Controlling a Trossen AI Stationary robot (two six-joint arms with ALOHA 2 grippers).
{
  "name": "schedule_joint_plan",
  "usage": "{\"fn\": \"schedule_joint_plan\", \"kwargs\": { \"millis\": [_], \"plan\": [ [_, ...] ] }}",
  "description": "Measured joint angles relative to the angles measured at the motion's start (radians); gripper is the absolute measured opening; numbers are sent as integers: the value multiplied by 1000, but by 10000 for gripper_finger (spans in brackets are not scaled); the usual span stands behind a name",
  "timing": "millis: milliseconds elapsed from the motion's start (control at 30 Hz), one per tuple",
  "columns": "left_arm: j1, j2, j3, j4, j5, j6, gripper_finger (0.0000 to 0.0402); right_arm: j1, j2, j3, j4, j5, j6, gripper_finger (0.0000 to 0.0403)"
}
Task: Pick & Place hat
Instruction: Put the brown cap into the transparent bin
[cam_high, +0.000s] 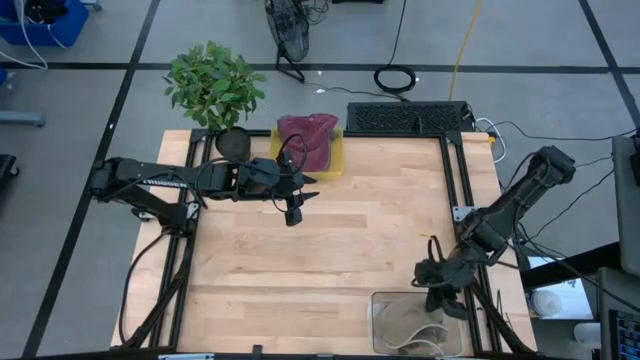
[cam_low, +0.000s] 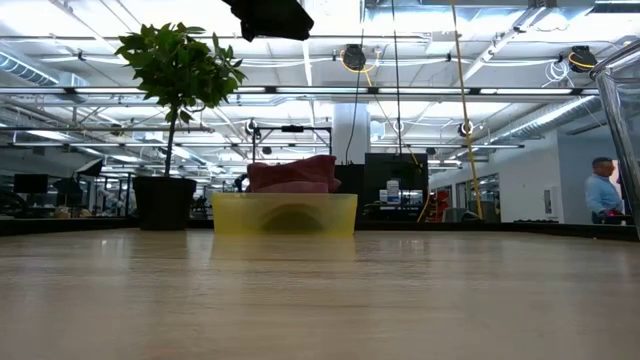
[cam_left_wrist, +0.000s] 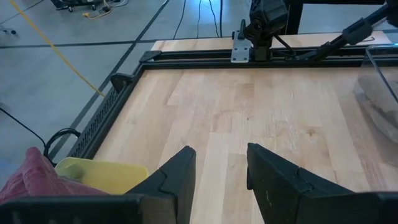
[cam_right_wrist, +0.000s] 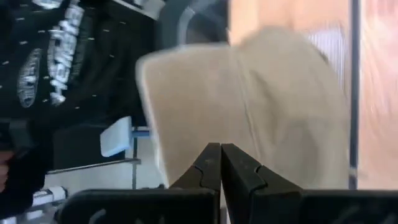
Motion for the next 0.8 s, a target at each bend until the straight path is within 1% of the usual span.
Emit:
{"fn": "schedule_joint_plan", "kwargs": {
  "millis": [100, 233, 467, 700, 800],
  "plan": [
    [0, 0, 0, 0, 0, -1, 147, 38, 1, -25, -23, 1, 101, 0],
    [0, 0, 0, 0, 0, -1, 147, 83, 1, -48, -8, 24, 170, 0],
    [0, 0, 0, 0, 0, -2, 147, 128, 11, -100, 197, 92, 183, 0],
    [0, 0, 0, 0, 0, -3, 147, 161, 54, -101, 220, 106, 214, 0],
    [0, 0, 0, 0, 0, -4, 147, 162, 80, -101, 260, 106, 202, 0]
  ]
}}
